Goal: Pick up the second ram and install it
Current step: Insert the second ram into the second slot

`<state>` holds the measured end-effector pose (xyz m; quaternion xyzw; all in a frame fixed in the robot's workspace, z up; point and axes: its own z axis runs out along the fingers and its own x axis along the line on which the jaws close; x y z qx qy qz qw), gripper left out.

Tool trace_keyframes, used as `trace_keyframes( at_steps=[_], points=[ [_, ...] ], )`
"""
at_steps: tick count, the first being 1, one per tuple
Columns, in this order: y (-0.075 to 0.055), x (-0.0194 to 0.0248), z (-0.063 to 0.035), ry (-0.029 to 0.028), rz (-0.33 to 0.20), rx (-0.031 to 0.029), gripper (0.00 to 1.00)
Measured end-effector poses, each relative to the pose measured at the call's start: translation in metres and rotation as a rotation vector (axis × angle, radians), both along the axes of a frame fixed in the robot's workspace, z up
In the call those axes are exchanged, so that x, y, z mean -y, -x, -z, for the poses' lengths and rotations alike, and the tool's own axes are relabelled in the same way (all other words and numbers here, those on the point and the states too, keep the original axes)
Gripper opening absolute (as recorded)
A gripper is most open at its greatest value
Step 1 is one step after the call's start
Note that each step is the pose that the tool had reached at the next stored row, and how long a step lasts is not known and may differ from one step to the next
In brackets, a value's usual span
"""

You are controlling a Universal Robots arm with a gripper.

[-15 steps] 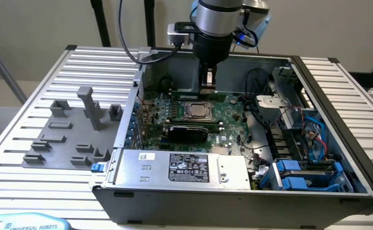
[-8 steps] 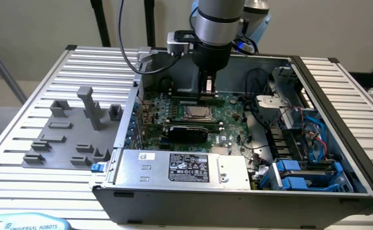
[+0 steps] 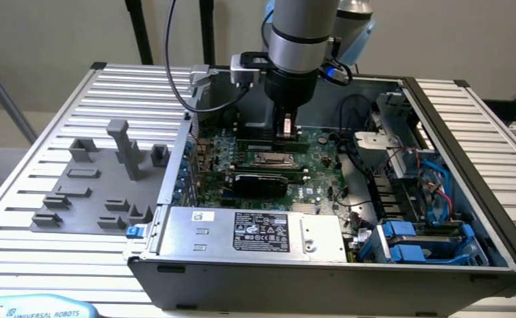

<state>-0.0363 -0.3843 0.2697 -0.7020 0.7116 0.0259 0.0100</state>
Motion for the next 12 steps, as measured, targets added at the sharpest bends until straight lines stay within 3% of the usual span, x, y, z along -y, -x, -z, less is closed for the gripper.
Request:
trace_keyframes(
  at_steps=[12],
  points=[
    [0.002, 0.0000, 0.0219, 0.0001, 0.000, 0.0029, 0.14]
  ],
)
